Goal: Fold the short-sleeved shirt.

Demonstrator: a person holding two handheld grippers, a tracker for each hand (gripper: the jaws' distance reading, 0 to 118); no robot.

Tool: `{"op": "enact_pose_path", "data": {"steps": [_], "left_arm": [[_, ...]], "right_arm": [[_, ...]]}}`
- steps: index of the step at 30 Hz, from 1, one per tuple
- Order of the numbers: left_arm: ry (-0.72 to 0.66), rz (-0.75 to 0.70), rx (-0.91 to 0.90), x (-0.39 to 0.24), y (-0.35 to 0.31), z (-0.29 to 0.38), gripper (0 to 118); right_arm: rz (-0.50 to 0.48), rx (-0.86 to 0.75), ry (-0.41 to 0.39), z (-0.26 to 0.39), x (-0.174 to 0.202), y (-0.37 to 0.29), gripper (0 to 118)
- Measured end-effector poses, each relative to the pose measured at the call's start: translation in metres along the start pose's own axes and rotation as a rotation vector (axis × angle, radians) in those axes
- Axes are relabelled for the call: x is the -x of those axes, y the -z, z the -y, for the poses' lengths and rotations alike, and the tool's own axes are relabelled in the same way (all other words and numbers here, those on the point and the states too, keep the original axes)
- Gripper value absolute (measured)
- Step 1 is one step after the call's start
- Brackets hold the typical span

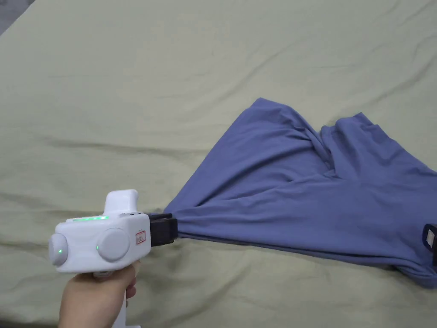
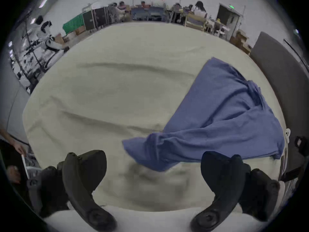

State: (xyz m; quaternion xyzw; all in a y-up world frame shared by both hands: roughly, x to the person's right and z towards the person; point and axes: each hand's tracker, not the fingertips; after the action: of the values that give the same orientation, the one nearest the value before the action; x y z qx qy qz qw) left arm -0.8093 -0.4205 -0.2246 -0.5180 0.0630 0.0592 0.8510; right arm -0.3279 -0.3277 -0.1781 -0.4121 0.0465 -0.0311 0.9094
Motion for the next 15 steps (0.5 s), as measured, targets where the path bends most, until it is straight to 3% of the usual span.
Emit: {"op": "enact_pose_path", "data": {"steps": [4, 5, 7, 9, 10, 15], "left_arm": [[0.071, -0.115, 0.012, -0.01, 0.023, -0.004, 107], [0.041, -0.057, -0.012, -0.007, 0.025, -0.003, 85], [-0.129, 0.207, -0.003, -0.005, 0.023, -0.004, 0], [0.022, 0.011, -0.037, -0.024, 0.017, -0.004, 0], [0.079, 0.009, -0.066, -0.028, 0.013, -0.003, 0], [-0.124, 0.197, -0.107, -0.007, -0.013, -0.008, 0]], "right_arm": [[0.02, 0.018, 0.019, -0.004, -0.009, 0.007, 4], [0.029, 0.029, 0.021, -0.005, -0.012, 0.009, 4], [0.041, 0.04, 0.033, -0.007, -0.016, 0.013, 4], [0.043, 0.06, 0.037, -0.013, -0.022, 0.019, 4], [0.048, 0.066, 0.03, -0.018, -0.025, 0.023, 4], [0.053, 0.012, -0.01, -0.065, -0.055, 0.051, 4]]}}
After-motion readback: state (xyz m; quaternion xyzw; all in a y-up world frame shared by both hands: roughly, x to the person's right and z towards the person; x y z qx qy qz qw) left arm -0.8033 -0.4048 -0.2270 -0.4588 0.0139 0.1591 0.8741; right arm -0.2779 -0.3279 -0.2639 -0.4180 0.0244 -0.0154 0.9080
